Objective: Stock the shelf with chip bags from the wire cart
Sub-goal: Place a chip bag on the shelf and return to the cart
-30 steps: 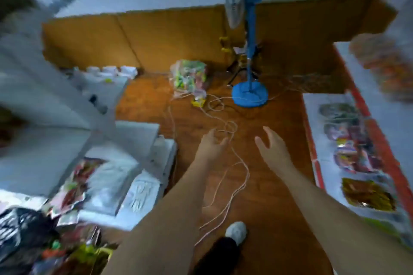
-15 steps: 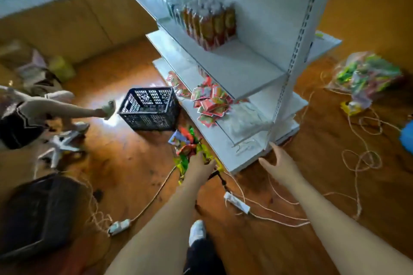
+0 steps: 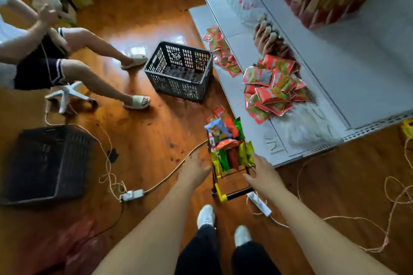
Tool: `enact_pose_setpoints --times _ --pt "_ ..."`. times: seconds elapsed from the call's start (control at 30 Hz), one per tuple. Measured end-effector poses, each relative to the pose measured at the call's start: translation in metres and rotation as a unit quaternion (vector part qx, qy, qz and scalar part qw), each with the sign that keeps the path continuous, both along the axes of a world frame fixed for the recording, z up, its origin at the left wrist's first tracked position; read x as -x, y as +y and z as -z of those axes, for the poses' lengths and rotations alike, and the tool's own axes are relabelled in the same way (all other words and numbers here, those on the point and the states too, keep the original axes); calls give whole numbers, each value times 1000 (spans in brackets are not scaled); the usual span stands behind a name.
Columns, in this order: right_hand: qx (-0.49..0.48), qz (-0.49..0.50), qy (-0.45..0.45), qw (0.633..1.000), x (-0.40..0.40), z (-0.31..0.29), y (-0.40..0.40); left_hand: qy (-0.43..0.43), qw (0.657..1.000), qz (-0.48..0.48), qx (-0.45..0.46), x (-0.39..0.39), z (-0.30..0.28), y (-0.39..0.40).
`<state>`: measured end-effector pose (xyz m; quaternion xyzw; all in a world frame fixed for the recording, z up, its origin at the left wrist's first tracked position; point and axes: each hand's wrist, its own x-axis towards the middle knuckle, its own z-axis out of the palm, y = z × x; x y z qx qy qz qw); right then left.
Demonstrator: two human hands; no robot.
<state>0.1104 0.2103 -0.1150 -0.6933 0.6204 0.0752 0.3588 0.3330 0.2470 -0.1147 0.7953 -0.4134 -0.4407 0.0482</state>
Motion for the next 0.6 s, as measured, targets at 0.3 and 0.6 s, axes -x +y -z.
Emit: enact_pose_setpoints --times 0.3,0.6 --pt "8 7 18 1000 -35 116 -132 -17 999 14 -28 -23 114 -108" --pt "131 -42 86 987 -62 290 -227 -97 989 99 51 -11 292 -238"
